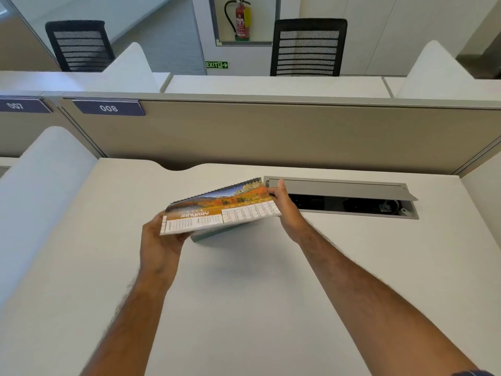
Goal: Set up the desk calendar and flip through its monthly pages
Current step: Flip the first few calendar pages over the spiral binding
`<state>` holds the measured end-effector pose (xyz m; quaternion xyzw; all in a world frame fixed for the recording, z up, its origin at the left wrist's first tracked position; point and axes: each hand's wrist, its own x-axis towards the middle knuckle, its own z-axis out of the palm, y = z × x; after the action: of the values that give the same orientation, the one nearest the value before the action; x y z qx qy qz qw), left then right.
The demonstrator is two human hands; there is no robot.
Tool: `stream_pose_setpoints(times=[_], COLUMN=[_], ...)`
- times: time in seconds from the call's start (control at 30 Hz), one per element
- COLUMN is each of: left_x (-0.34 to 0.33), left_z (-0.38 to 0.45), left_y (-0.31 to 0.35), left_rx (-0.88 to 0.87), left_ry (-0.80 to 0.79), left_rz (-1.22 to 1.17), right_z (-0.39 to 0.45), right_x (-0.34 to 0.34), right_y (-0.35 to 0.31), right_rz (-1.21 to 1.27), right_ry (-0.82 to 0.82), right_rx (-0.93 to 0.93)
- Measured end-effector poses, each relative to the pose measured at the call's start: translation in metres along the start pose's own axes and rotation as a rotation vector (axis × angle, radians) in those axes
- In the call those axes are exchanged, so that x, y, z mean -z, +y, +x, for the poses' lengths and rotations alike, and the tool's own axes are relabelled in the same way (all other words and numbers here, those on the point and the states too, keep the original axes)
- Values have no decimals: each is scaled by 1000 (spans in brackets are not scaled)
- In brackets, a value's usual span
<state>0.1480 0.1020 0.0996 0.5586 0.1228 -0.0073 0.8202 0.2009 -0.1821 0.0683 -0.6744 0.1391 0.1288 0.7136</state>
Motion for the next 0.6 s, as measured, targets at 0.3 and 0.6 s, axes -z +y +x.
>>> stream_pose_setpoints(times=[0.3, 0.6], left_x=[4, 15], left_z=[32, 46], left_y=[19, 11], left_rx=[52, 152], left_ry=[-20, -35], left_rz=[56, 121], right_z=[0, 3], right_x=[-1, -3], right_y=[0, -1], right_rz=[-35, -4], right_ry=[5, 29], right_rx=[-18, -23])
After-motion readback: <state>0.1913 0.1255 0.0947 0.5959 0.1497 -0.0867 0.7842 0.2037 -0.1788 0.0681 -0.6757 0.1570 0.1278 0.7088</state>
